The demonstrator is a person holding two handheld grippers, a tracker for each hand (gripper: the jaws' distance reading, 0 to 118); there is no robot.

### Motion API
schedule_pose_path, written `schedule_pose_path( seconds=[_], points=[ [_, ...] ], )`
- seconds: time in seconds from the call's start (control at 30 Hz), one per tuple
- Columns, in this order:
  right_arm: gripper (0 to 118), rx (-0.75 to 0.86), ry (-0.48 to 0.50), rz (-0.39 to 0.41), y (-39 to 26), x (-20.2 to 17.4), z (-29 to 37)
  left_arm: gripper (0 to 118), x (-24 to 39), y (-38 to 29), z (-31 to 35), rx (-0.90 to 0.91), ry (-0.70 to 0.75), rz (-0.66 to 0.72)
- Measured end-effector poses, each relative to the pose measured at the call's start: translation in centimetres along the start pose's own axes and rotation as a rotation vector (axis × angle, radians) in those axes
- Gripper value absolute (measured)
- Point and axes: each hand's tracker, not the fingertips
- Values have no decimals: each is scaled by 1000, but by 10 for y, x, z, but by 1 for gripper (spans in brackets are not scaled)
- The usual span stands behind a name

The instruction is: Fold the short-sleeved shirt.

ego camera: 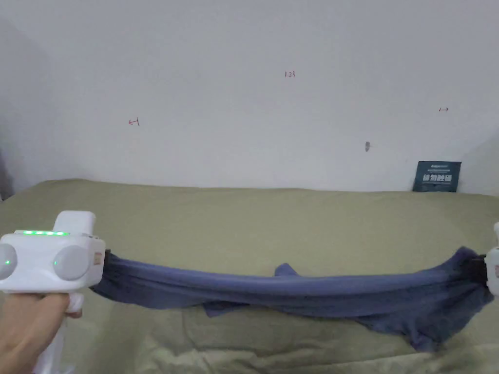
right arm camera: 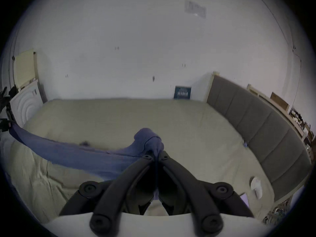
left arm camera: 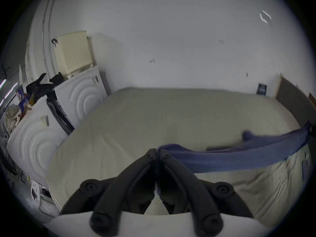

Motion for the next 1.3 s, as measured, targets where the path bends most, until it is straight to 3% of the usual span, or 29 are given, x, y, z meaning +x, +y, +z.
schedule_pose_path(
  seconds=[0.1,0.4,0.53,0.6,0.63,0.67,0.7,0.73,0.8,0.87,0.9,0.93,0.97,1.0,1.03,1.07,1.13,1.27,1.3],
  points=[
    [2,-47,23,-30,-50,15,28,4,-8,-49,10,-37,-33,-5],
    [2,-122,35,8,-173,49,134,4,-42,-166,104,-146,-115,34],
    [2,-187,46,-26,-208,57,139,4,-43,-204,103,-235,-154,40],
    [6,-190,54,-59,-218,56,135,10,-43,-216,96,-236,-173,56],
    [19,-195,45,-76,-220,54,135,30,-40,-223,94,-237,-175,61],
    [48,-199,45,-81,-221,52,136,59,-40,-226,92,-236,-165,69],
    [90,-195,41,-88,-222,53,137,91,-43,-229,89,-234,-174,87],
    [117,-195,39,-92,-222,51,138,108,-44,-230,90,-233,-168,96],
    [110,-91,32,-100,-215,49,165,108,-46,-227,103,-178,-136,130],
    [111,-108,29,-82,-213,49,172,105,-49,-220,121,-139,-130,140],
    [107,-81,36,-76,-211,45,182,103,-48,-218,137,-96,-108,143],
    [83,-60,48,-58,-211,40,193,89,-49,-218,148,-62,-107,140],
    [47,-45,49,-35,-212,19,191,60,-49,-218,156,-47,-99,130],
    [4,-12,62,-24,-214,11,200,14,-50,-220,163,-21,-92,125],
    [0,1,61,-24,-216,4,206,0,-51,-225,164,-12,-69,124],
    [0,29,50,-8,-223,-4,211,0,-52,-230,165,-4,-22,116],
    [0,11,129,-6,-226,-20,213,0,-59,-235,162,-60,-95,125],
    [0,22,132,28,-231,-43,212,0,-61,-243,145,-123,-133,100],
    [0,9,147,33,-231,-47,208,7,-58,-245,139,-130,-142,95]
  ],
)
